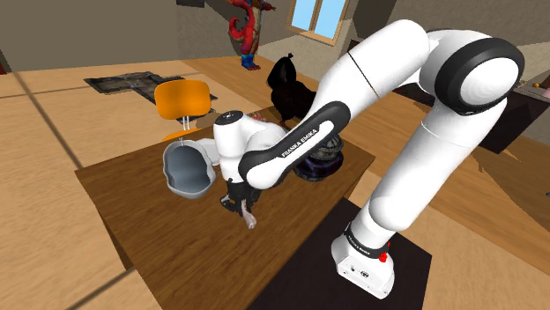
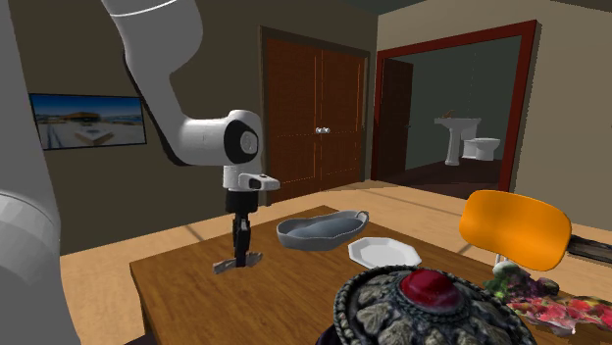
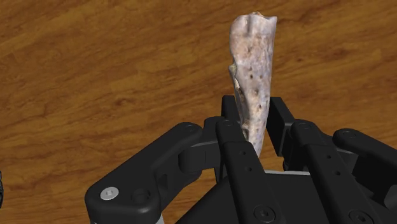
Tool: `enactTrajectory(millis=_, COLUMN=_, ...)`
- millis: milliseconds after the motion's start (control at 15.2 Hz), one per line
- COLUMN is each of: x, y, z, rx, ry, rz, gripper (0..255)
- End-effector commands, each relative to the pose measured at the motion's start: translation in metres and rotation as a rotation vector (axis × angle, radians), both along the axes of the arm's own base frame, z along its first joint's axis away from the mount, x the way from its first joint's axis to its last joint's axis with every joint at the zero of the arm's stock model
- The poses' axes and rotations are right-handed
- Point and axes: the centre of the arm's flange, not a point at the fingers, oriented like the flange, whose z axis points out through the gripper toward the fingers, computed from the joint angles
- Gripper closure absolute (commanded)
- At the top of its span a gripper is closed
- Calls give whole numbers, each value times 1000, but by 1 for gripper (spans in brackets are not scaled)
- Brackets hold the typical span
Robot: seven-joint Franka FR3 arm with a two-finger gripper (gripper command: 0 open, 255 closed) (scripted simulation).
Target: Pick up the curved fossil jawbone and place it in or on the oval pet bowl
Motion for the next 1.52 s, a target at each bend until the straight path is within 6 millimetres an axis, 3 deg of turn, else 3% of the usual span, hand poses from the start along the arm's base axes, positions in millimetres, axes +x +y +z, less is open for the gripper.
enactTrajectory(millis=0, x=0, y=1, z=10, rx=0, ry=1, rz=0, gripper=255)
enactTrajectory(millis=1452, x=0, y=1, z=122, rx=0, ry=1, rz=0, gripper=255)
